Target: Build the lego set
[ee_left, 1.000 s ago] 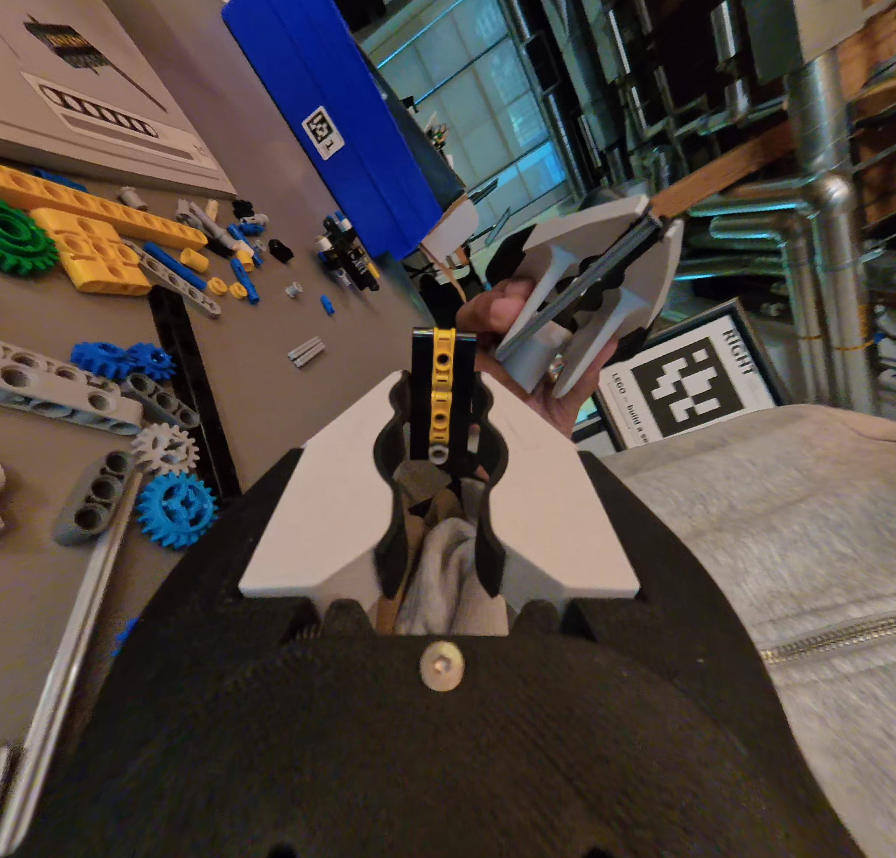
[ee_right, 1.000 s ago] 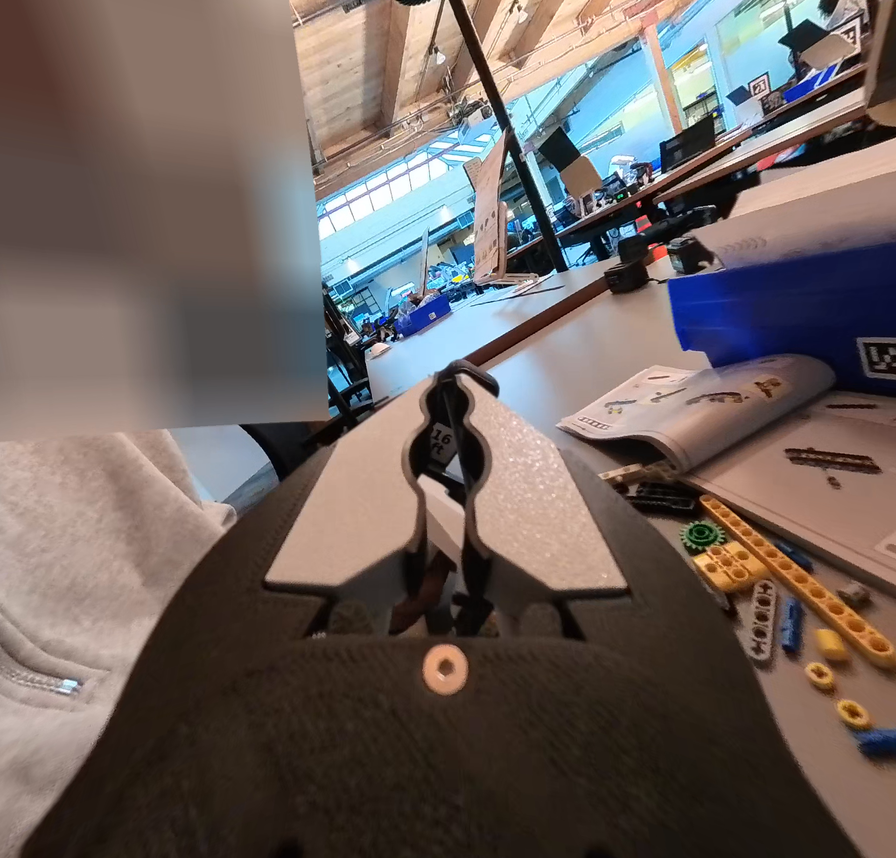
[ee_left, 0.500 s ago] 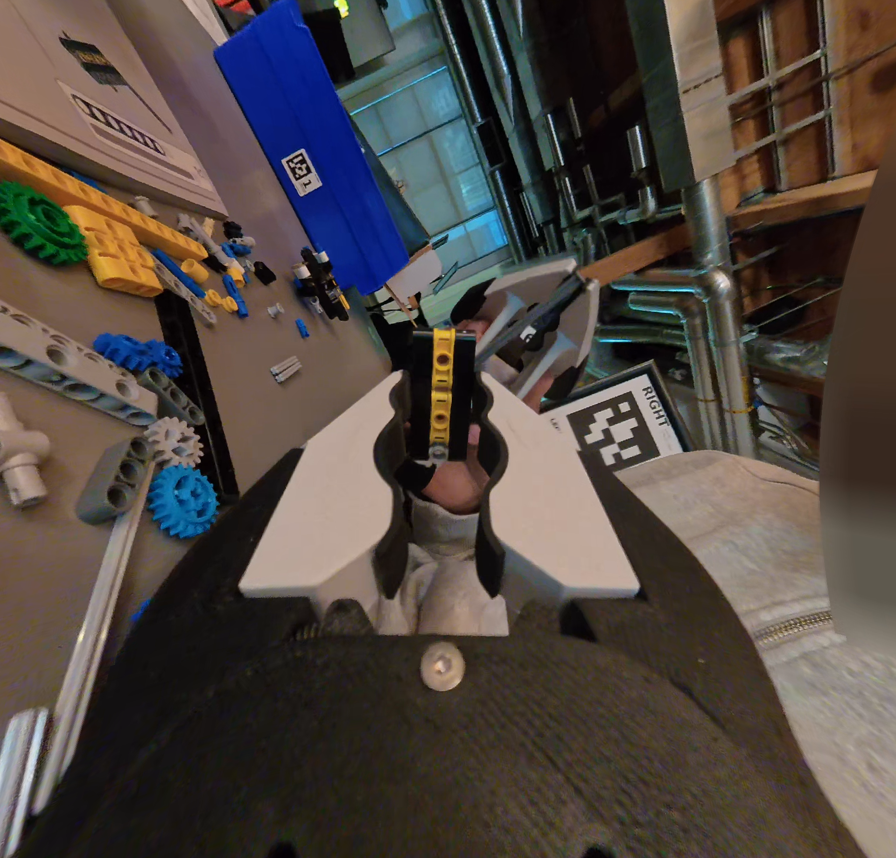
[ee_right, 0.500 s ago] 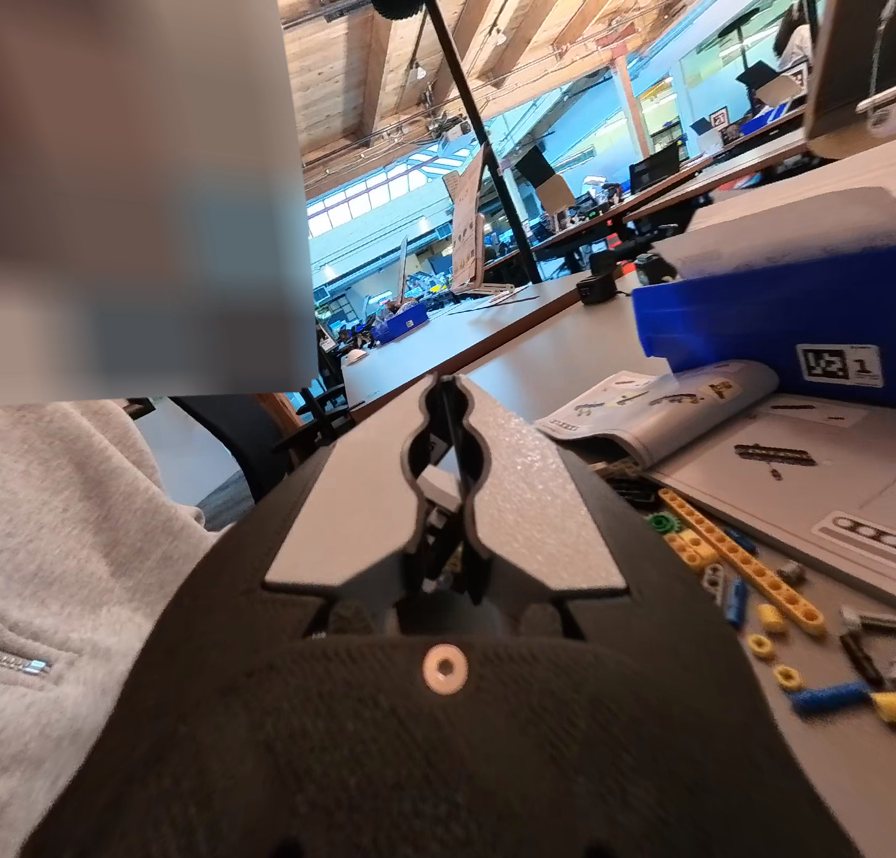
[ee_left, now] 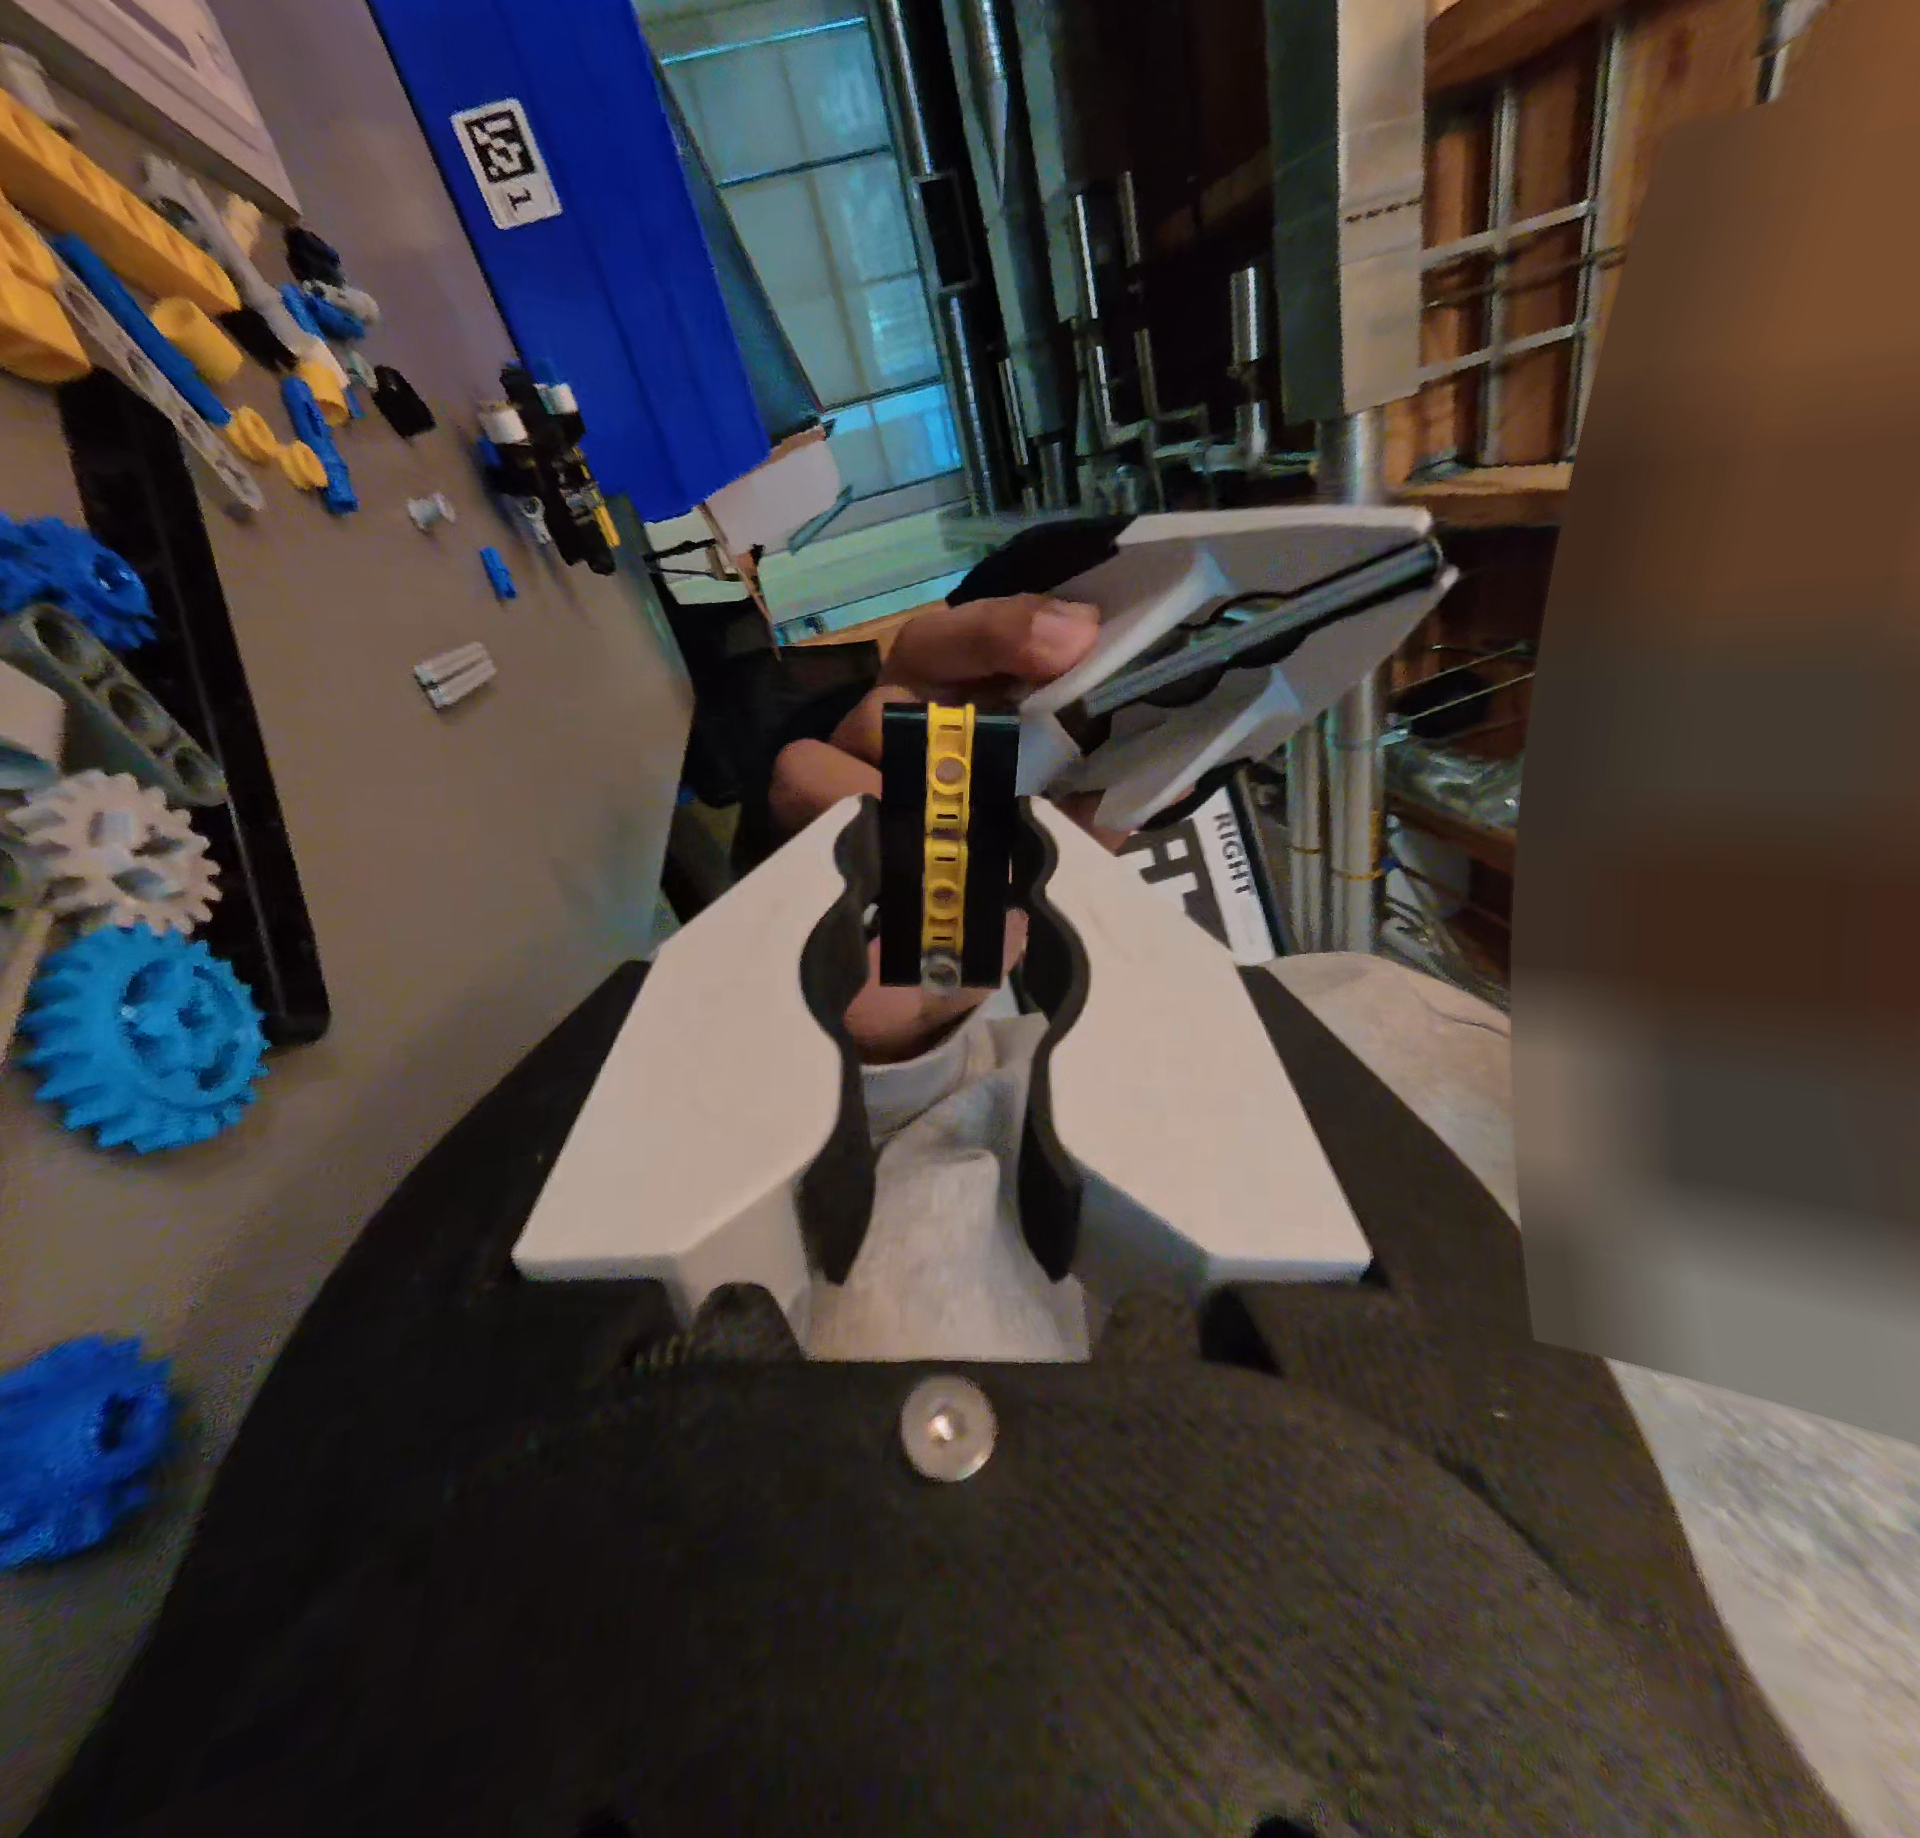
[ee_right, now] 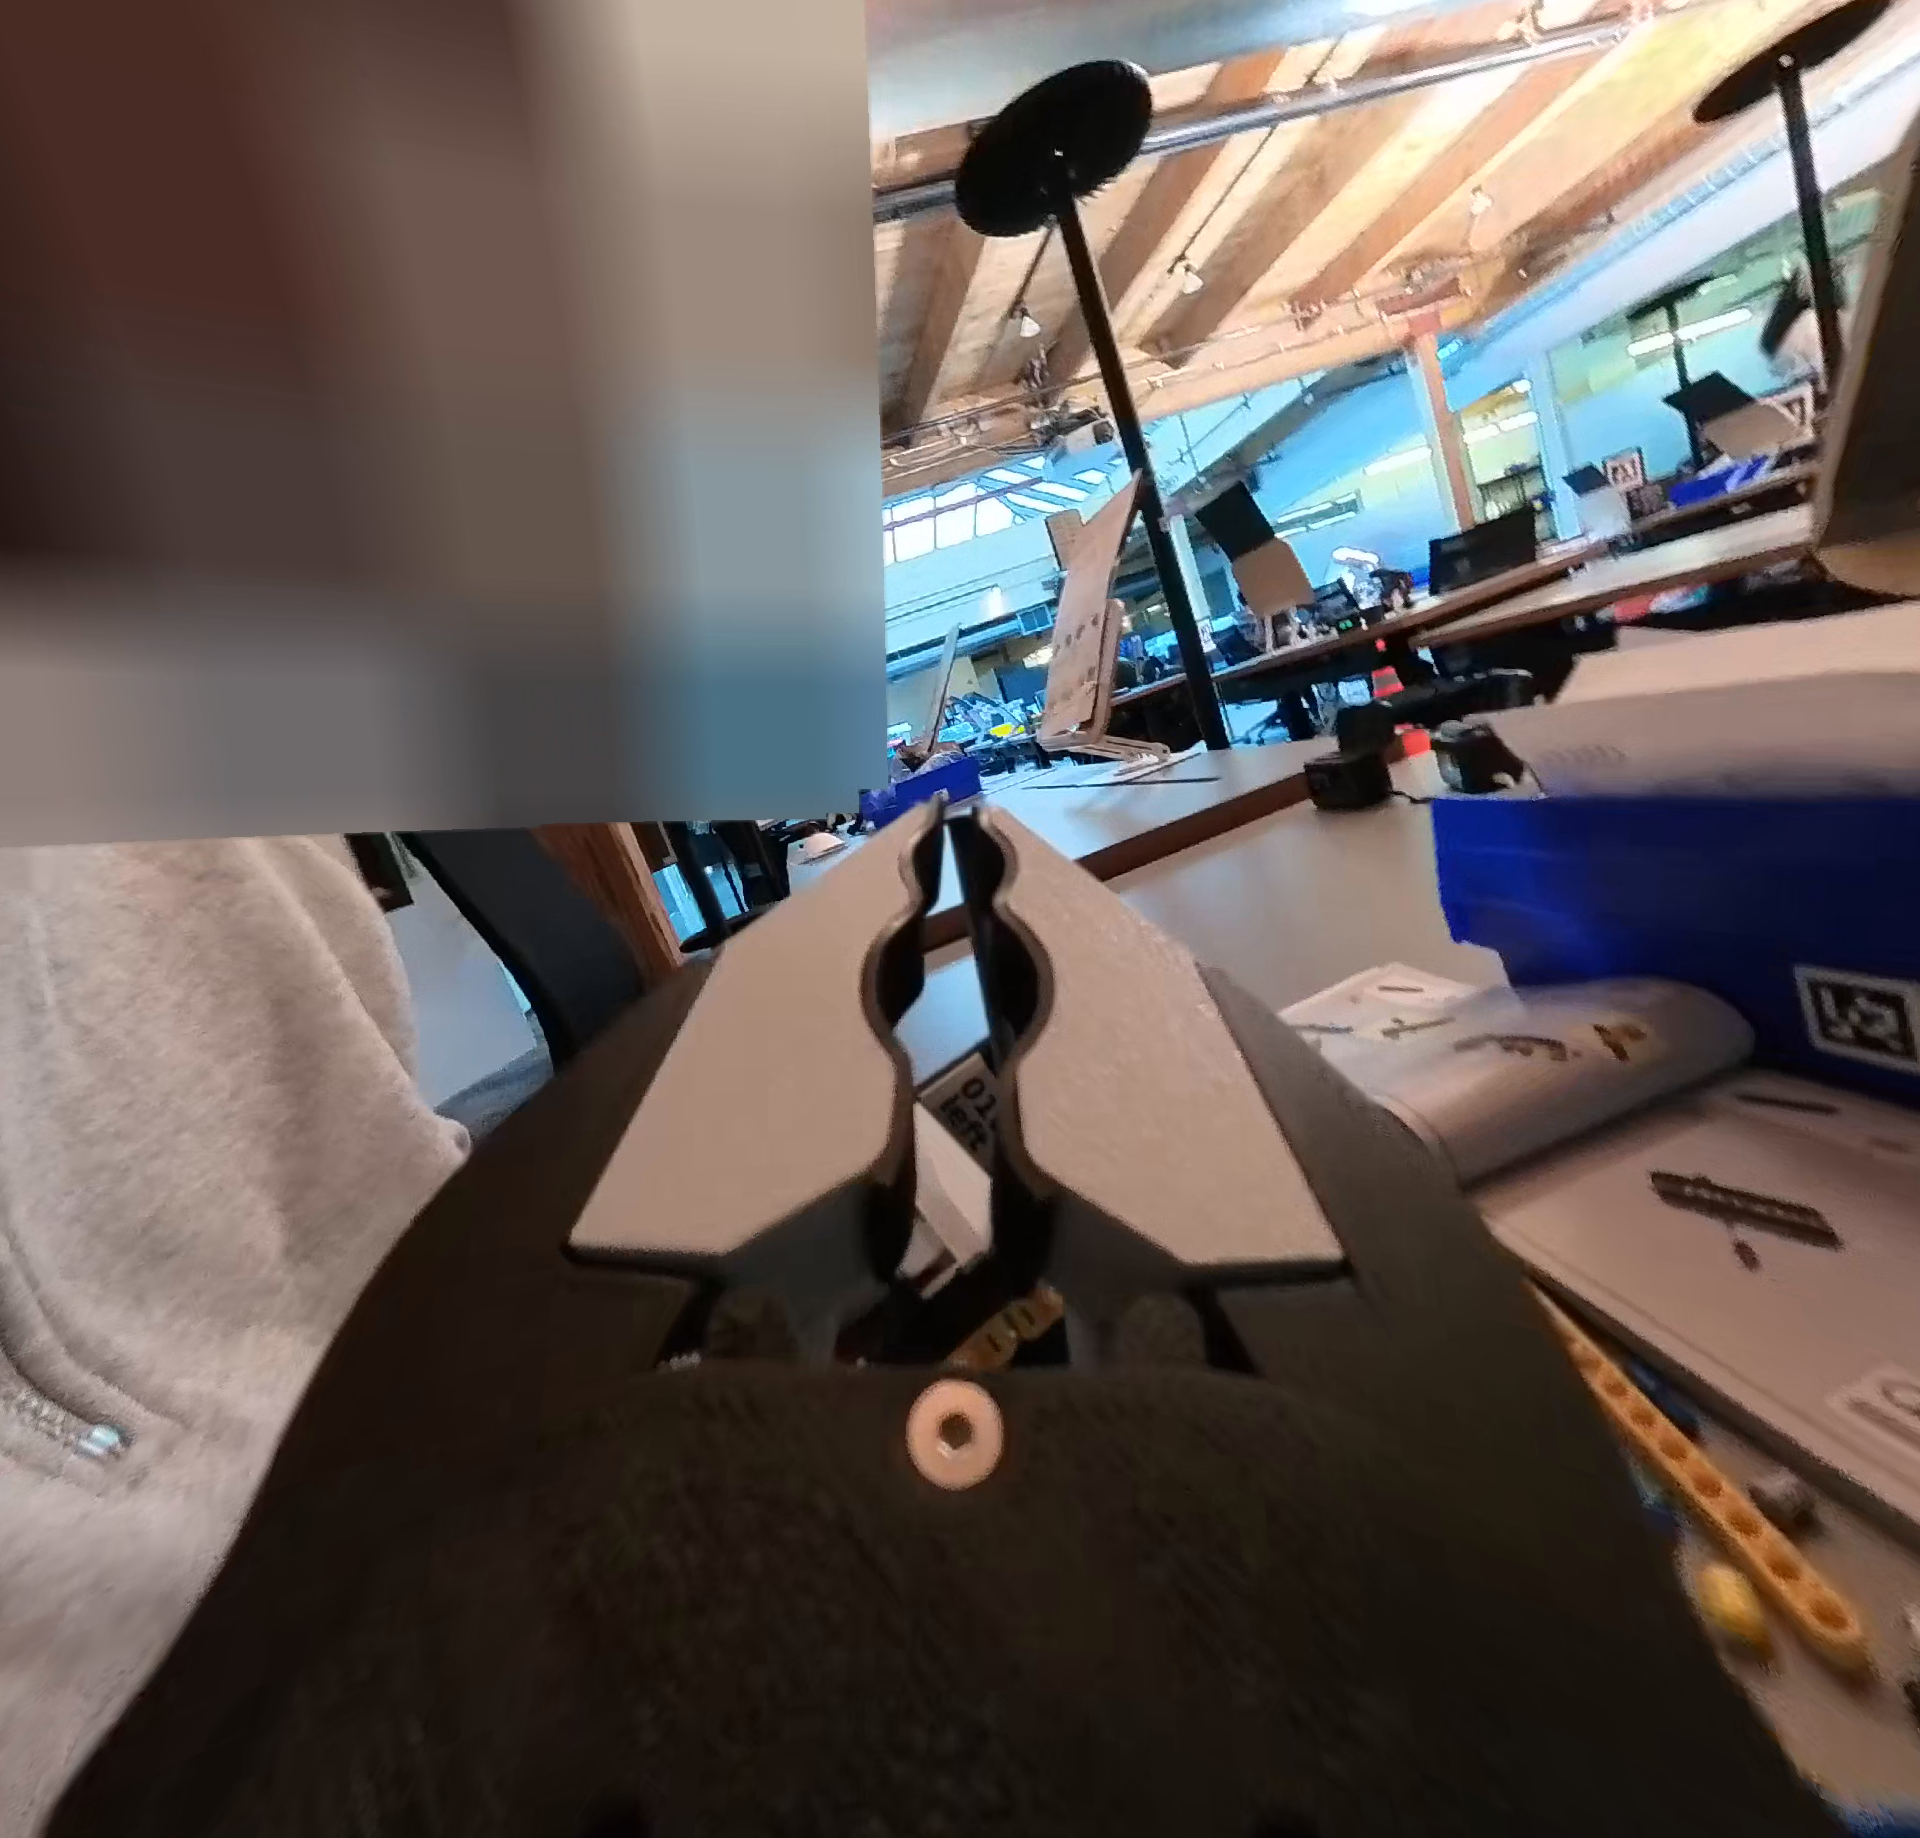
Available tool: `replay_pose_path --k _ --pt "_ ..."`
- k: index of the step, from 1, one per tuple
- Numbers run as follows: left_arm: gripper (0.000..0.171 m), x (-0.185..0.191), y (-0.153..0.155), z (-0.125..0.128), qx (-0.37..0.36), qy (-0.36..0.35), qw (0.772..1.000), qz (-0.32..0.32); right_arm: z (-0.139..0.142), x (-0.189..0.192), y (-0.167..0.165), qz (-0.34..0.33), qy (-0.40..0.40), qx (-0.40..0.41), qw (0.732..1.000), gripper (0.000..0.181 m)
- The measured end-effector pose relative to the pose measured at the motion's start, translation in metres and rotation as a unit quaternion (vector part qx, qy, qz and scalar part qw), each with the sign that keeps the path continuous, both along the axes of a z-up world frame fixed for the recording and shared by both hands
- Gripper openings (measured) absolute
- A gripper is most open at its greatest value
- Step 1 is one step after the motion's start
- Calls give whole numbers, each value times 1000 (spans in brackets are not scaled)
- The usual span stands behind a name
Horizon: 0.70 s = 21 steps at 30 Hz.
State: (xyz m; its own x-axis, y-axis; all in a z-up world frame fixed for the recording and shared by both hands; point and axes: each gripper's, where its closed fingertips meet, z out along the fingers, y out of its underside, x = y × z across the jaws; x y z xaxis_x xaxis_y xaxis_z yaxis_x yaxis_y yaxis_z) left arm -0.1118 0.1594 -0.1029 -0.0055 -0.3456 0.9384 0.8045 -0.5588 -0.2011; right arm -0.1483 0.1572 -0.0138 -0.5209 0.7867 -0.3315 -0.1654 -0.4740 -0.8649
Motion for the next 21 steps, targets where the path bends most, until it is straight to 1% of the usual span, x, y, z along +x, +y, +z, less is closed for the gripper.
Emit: replay_pose_path --k 1,5,9,11,15,21 --pt "23 0 0 2 1 -11 1000 -2 1 1 -4 2 8 14 1000 2" --pt "23 -3 -4 9 17 -51 999 -7 1 8 -27 16 48 116 992 2" --pt "24 -3 -7 12 28 -44 998 -18 2 19 -46 25 104 228 968 2" --pt "24 1 -9 13 34 -35 998 -31 3 27 -52 33 136 267 953 2" --pt "23 11 -13 19 53 -18 997 -56 10 41 -55 69 167 261 948 2" --pt "24 21 -16 19 64 4 995 -77 12 49 -54 85 179 259 945 2"
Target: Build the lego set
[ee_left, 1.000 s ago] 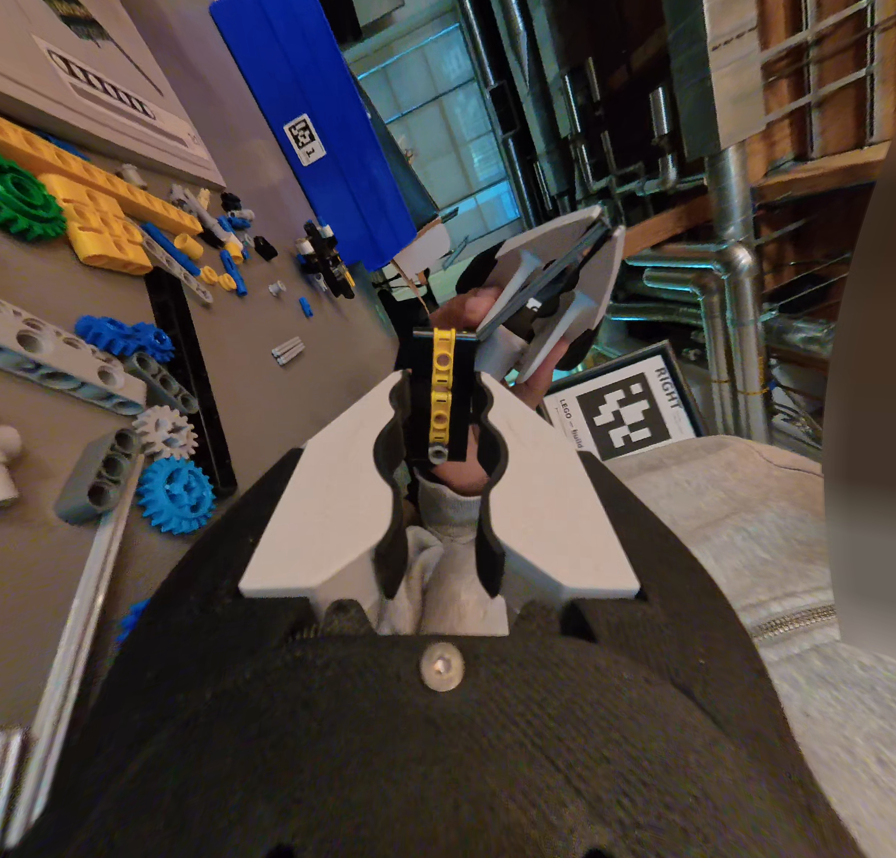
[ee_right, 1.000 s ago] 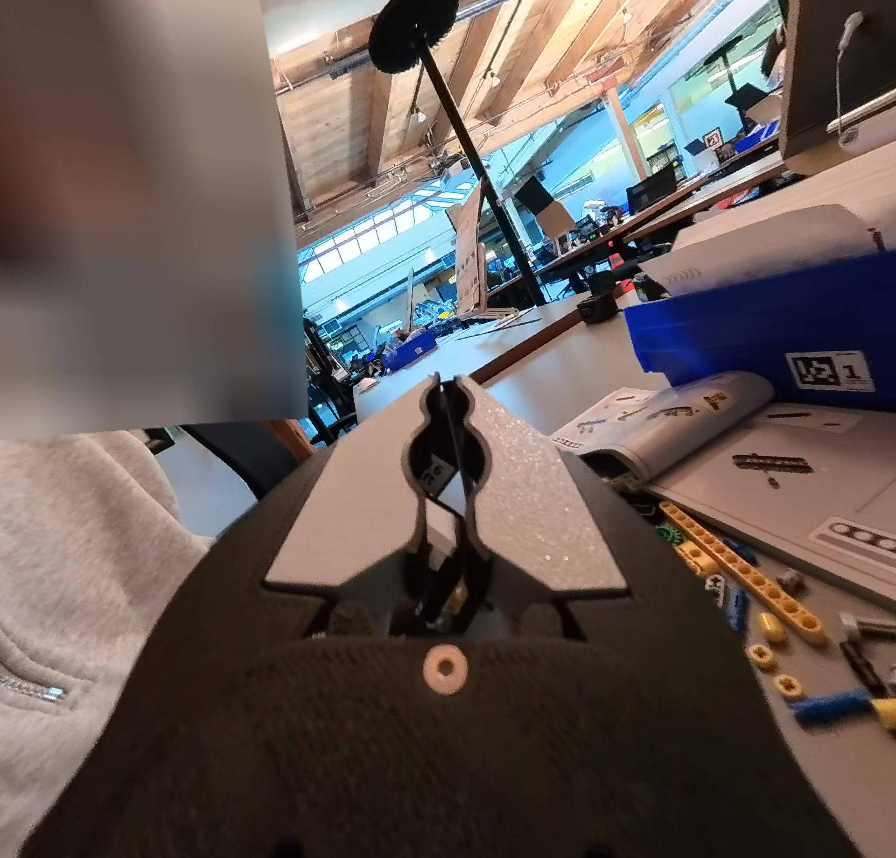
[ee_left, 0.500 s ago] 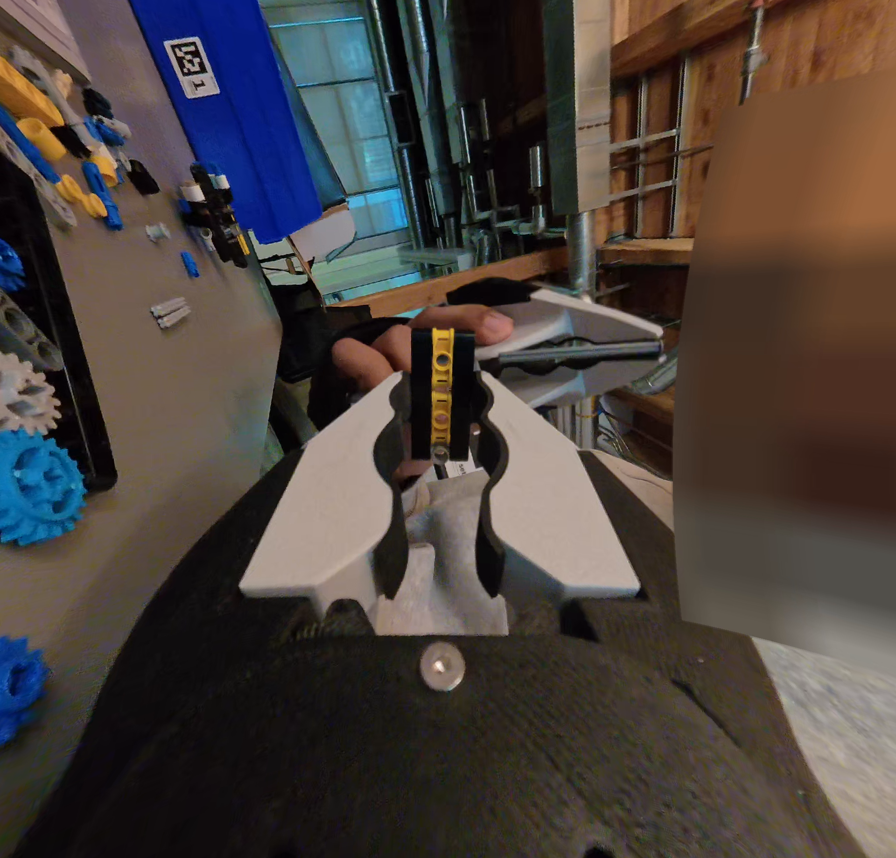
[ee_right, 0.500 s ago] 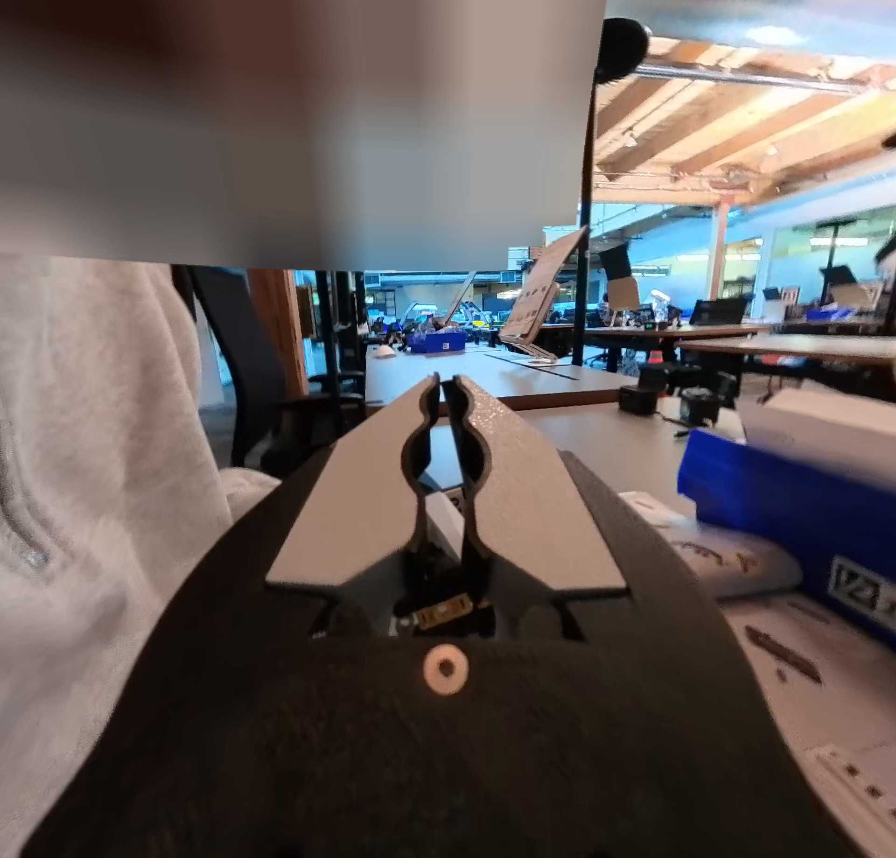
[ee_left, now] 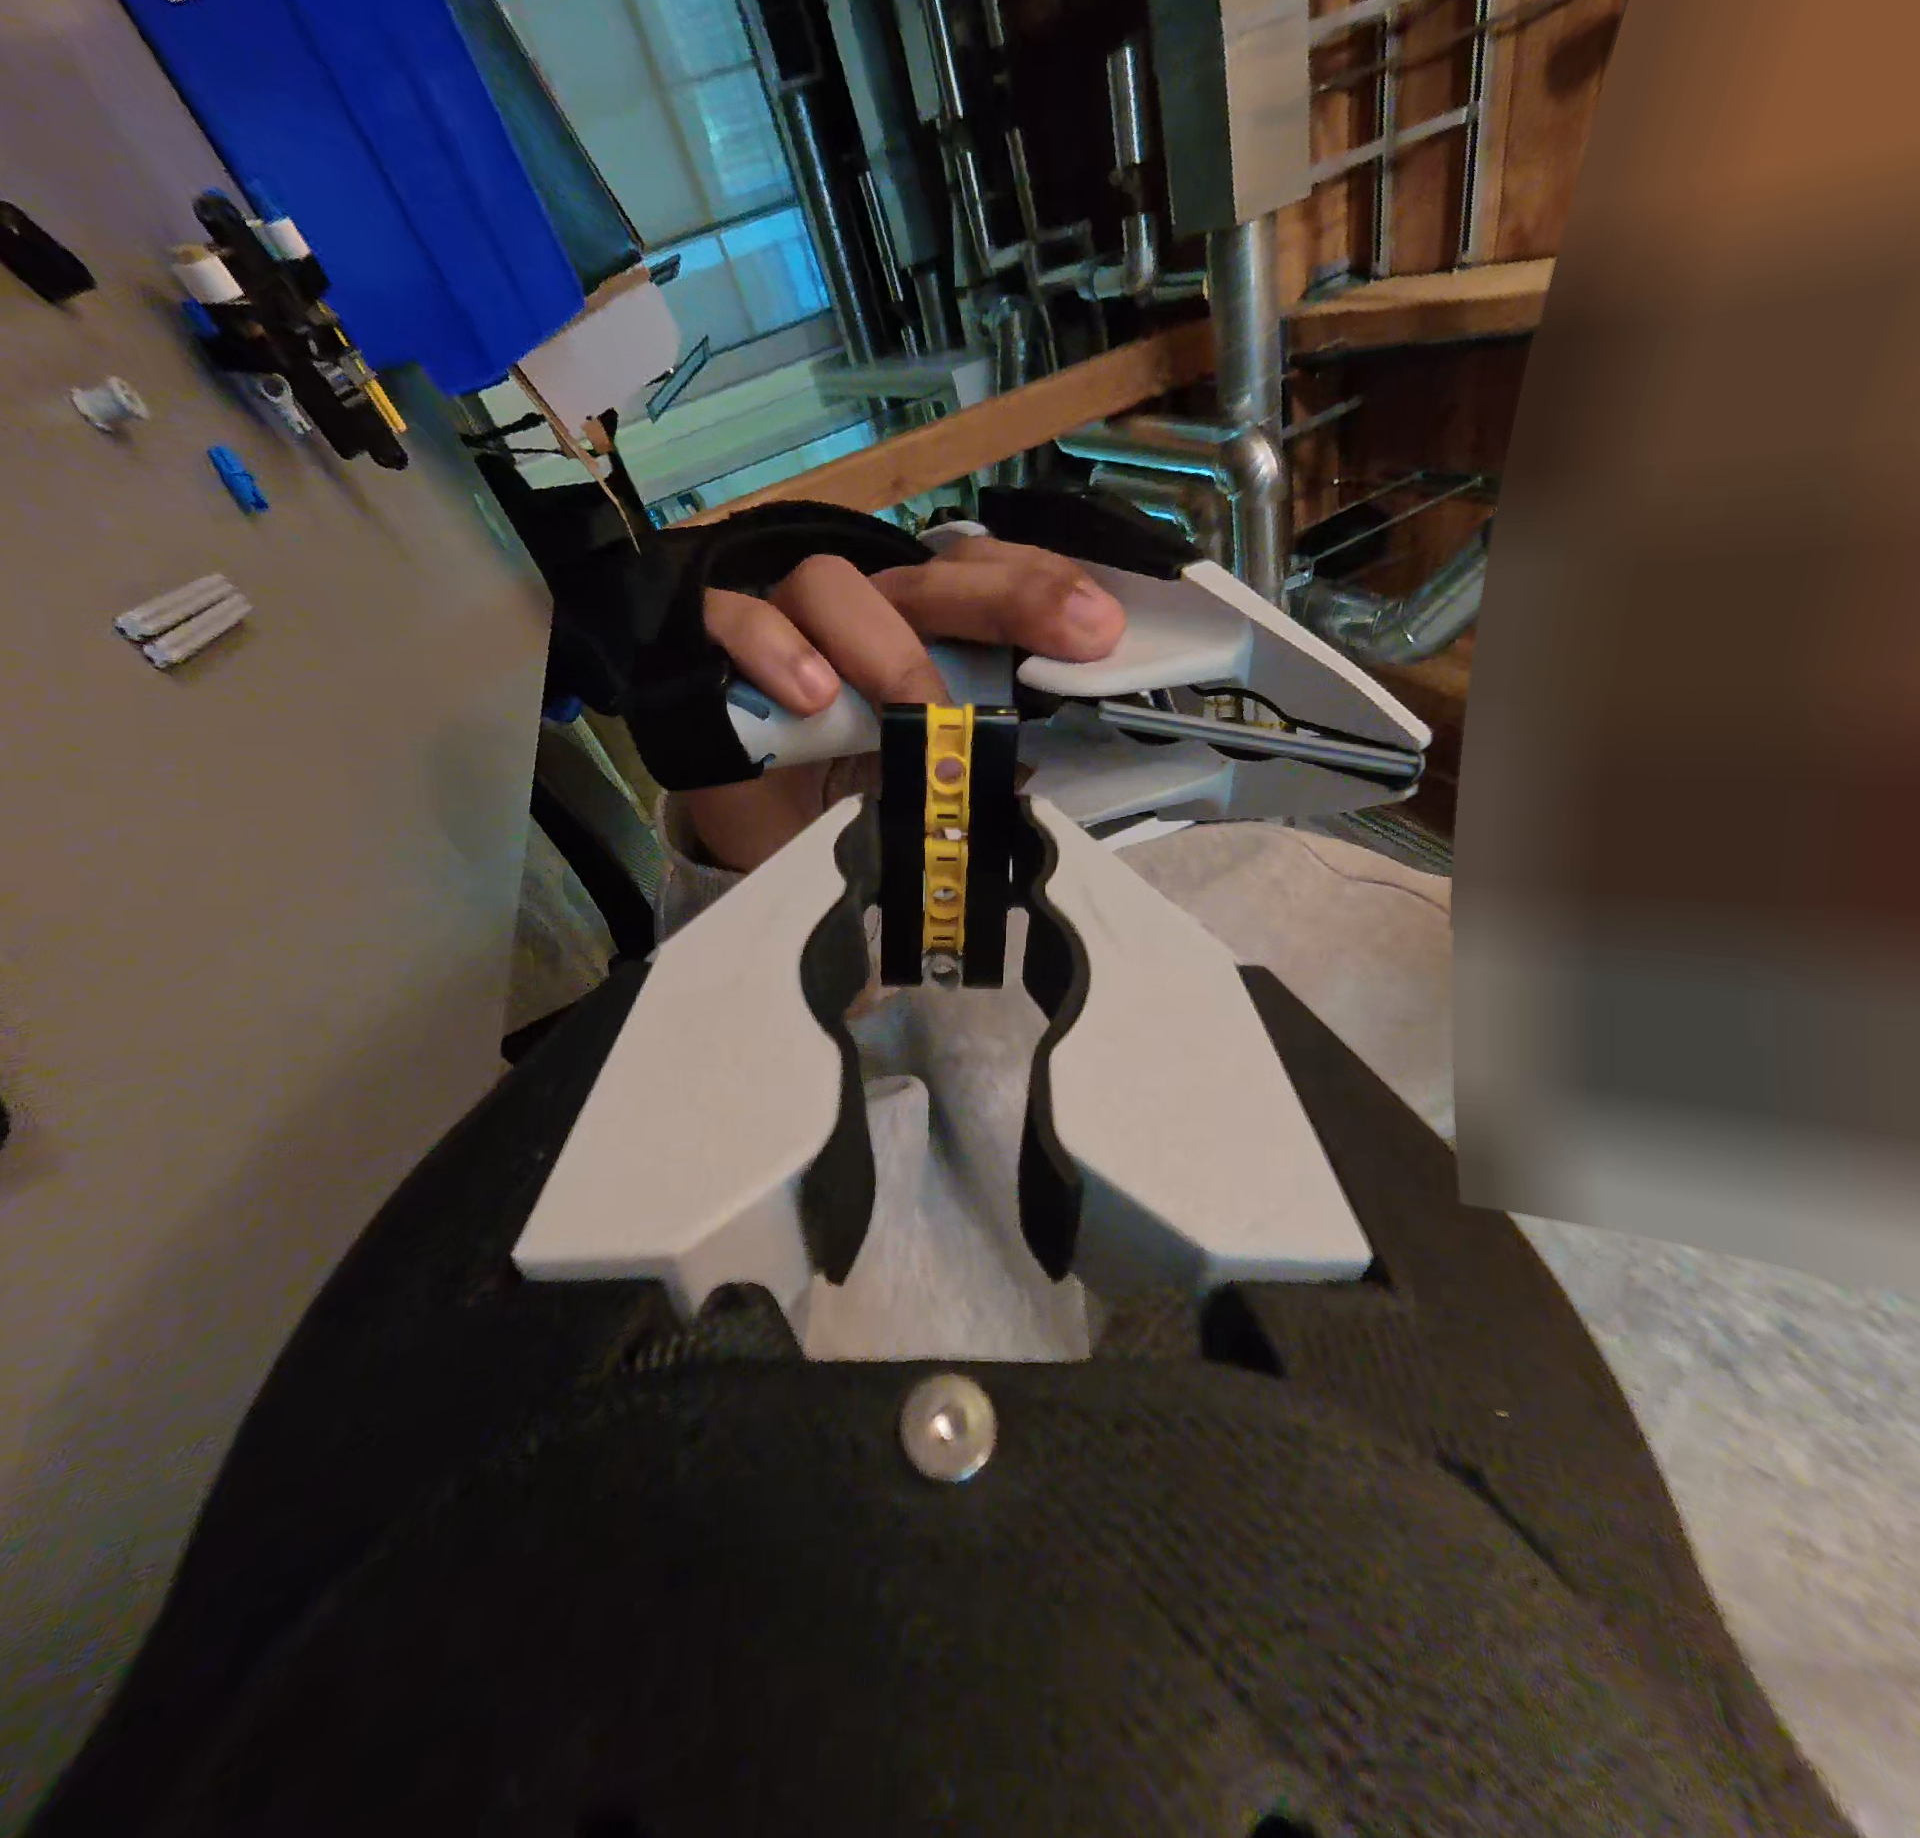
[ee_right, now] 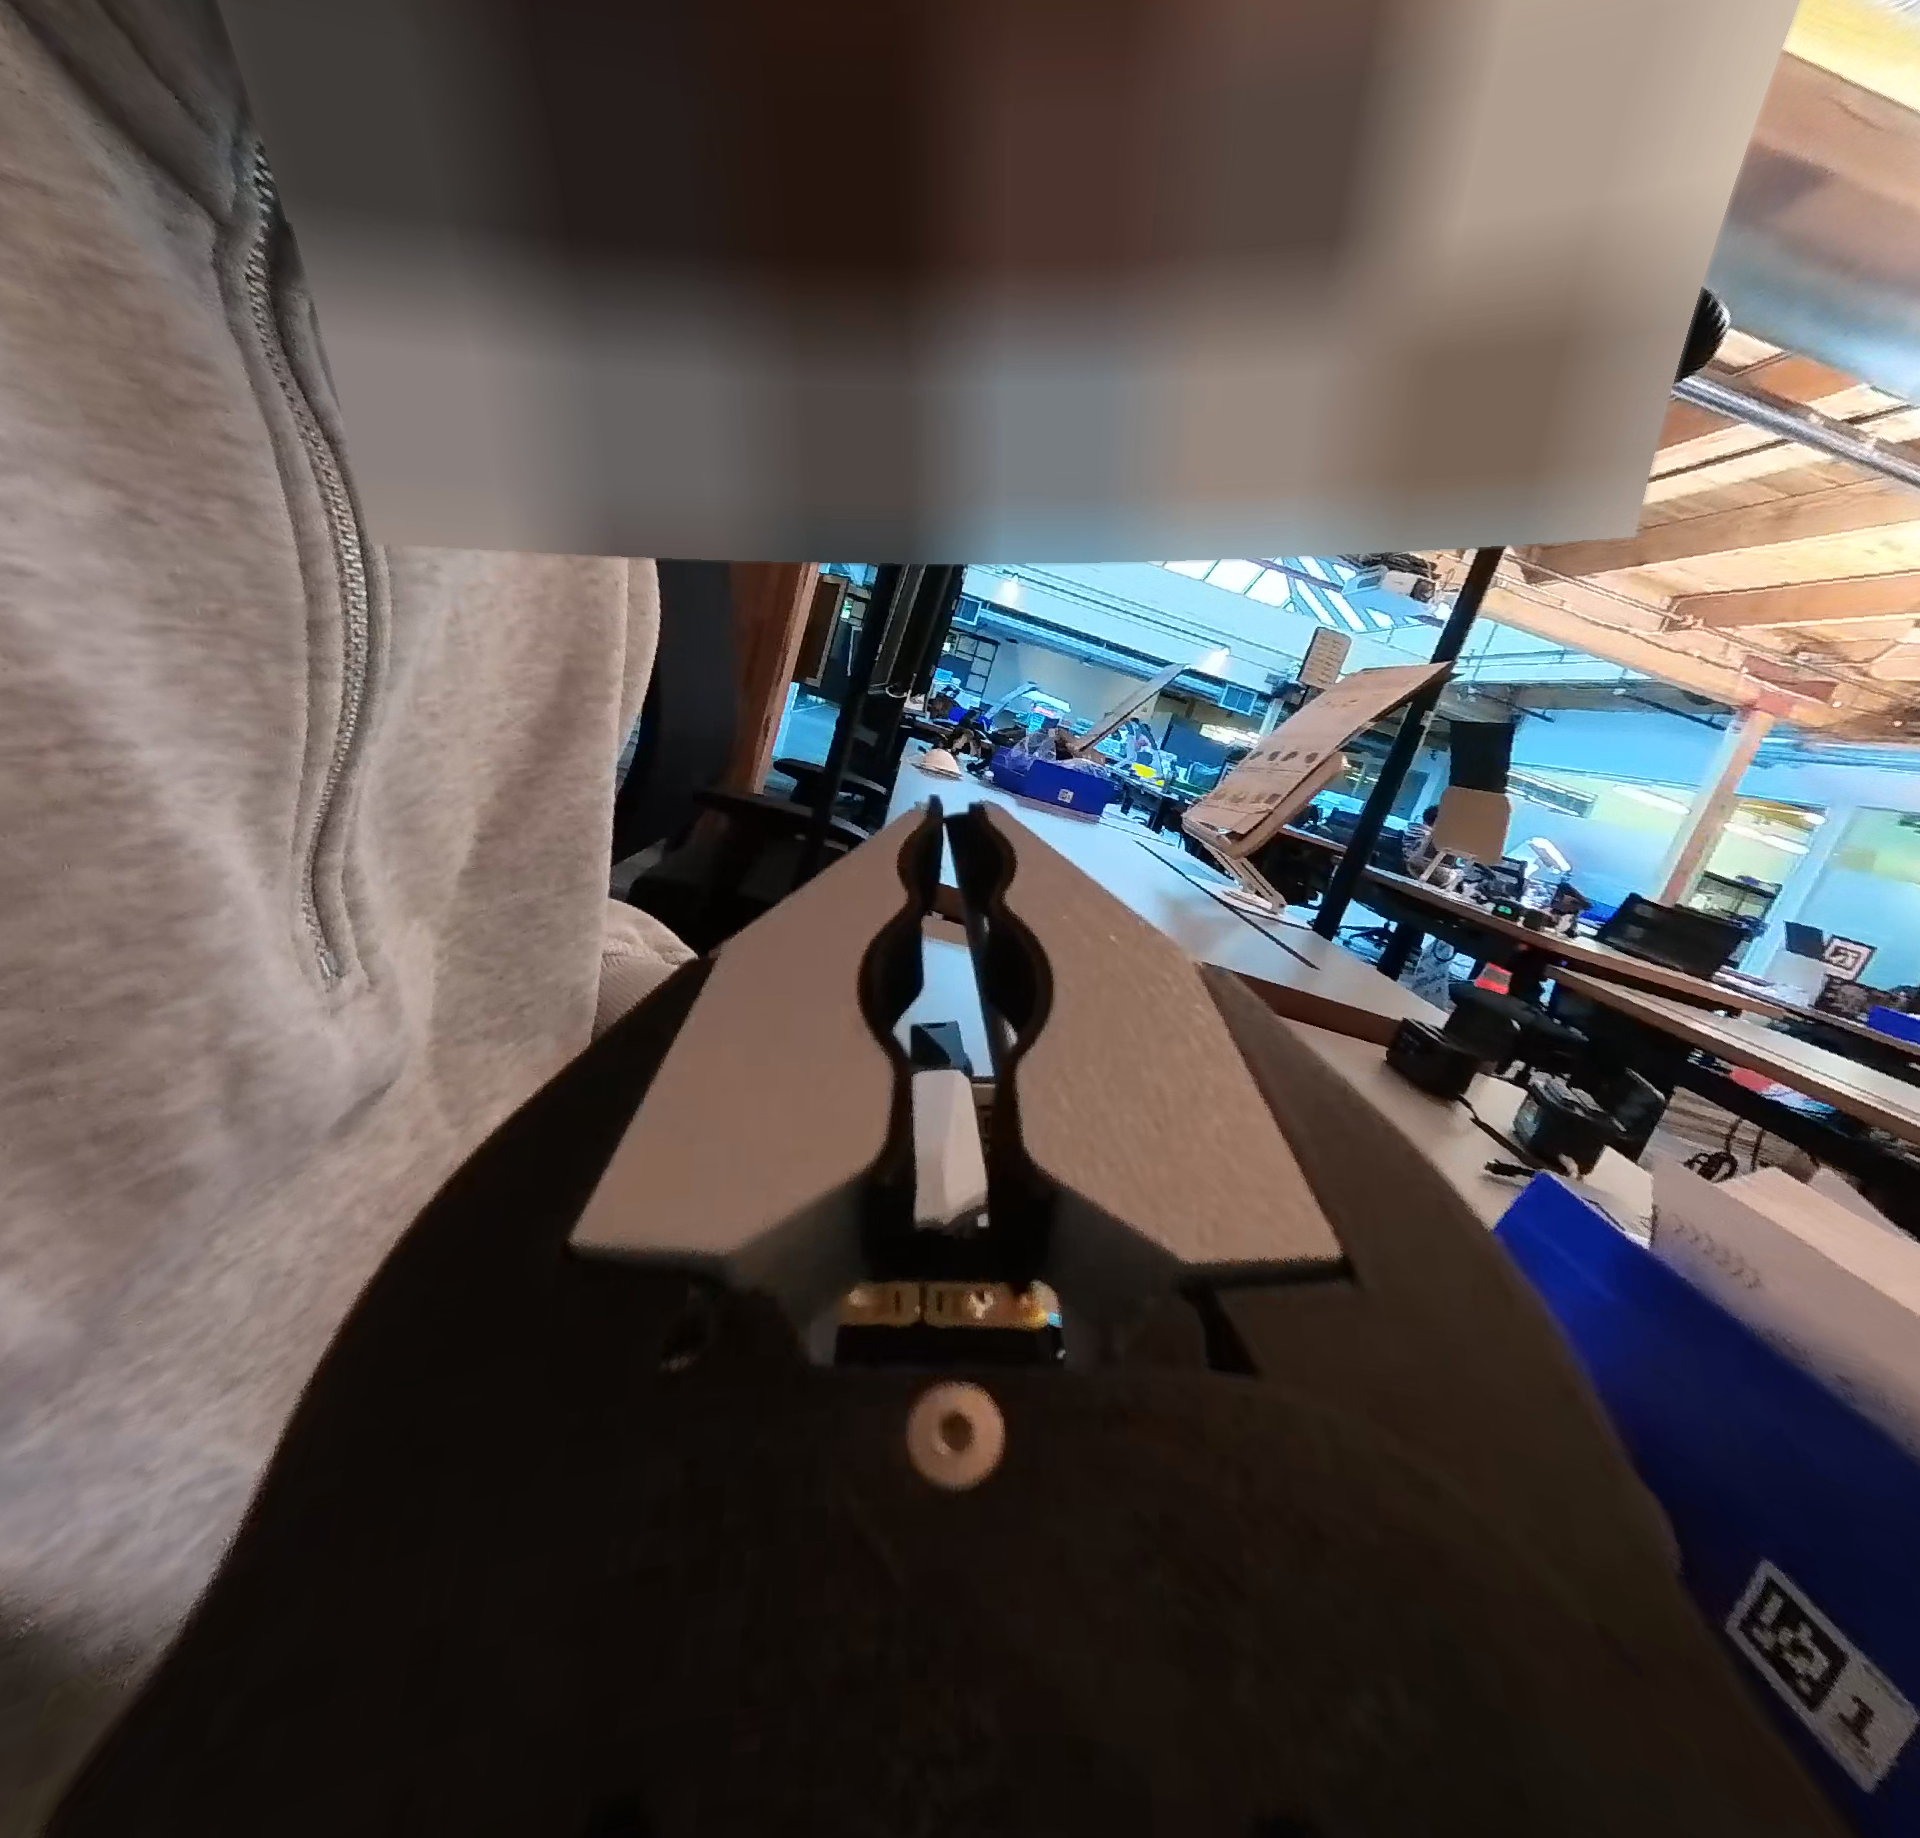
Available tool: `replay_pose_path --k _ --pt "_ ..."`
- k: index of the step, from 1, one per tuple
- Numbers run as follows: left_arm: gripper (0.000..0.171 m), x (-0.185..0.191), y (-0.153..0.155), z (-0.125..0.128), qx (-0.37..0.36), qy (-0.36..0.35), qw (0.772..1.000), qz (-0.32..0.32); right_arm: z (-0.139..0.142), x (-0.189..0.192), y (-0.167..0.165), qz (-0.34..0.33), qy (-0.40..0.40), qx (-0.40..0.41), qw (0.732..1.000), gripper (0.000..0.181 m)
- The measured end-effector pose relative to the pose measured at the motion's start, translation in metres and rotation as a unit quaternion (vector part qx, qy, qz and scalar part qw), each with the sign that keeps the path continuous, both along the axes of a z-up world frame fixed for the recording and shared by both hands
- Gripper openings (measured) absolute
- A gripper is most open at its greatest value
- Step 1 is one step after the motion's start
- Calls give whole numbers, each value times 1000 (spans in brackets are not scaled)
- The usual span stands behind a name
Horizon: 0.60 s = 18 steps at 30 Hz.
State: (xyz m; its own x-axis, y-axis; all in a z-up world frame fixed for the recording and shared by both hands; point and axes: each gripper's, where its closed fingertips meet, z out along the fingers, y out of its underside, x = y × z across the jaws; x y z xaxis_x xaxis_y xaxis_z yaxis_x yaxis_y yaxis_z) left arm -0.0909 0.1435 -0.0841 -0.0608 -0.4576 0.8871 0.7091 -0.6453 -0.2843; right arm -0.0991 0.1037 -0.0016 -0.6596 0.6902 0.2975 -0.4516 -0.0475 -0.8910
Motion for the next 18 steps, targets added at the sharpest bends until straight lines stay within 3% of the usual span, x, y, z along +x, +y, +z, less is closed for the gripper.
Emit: replay_pose_path --k 18 --pt "23 -1 -1 2 8 4 1000 0 -15 -7 3 -11 -23 -3 1000 2"
